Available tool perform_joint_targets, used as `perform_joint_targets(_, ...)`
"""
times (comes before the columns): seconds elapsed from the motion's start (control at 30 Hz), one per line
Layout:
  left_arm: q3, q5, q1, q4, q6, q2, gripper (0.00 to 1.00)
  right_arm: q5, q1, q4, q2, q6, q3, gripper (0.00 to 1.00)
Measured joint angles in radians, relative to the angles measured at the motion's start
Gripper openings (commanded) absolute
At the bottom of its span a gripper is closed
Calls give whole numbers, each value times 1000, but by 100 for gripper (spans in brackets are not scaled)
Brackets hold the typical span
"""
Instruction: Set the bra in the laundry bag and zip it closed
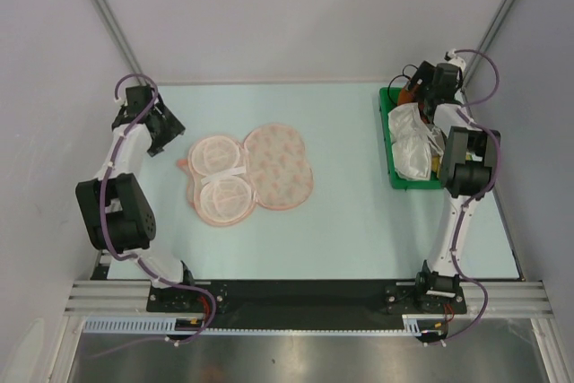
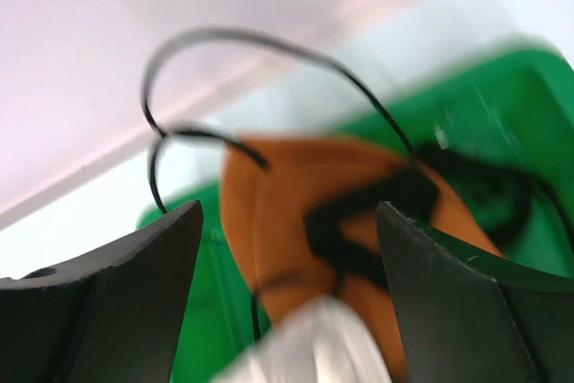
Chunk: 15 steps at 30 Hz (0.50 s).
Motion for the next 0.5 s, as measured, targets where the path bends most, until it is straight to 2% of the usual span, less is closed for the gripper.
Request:
perform_joint_targets(0.13,11,-1,-2,-23,5,-6,78,-21,19,6,111,-72,162,82)
perform_joint_targets(0.27,-17,0,-20,-31,5,-51,76,-21,38,7,182,-147,280,75)
perform_joint_targets(0.37,-42,4,-64,-36,11,-115,76,-21,54,2,230,-193,356,70)
perform_joint_targets(0.5,-64,21,-155,-38,13,-206,75,-21,73,-14,291,-246,436,70)
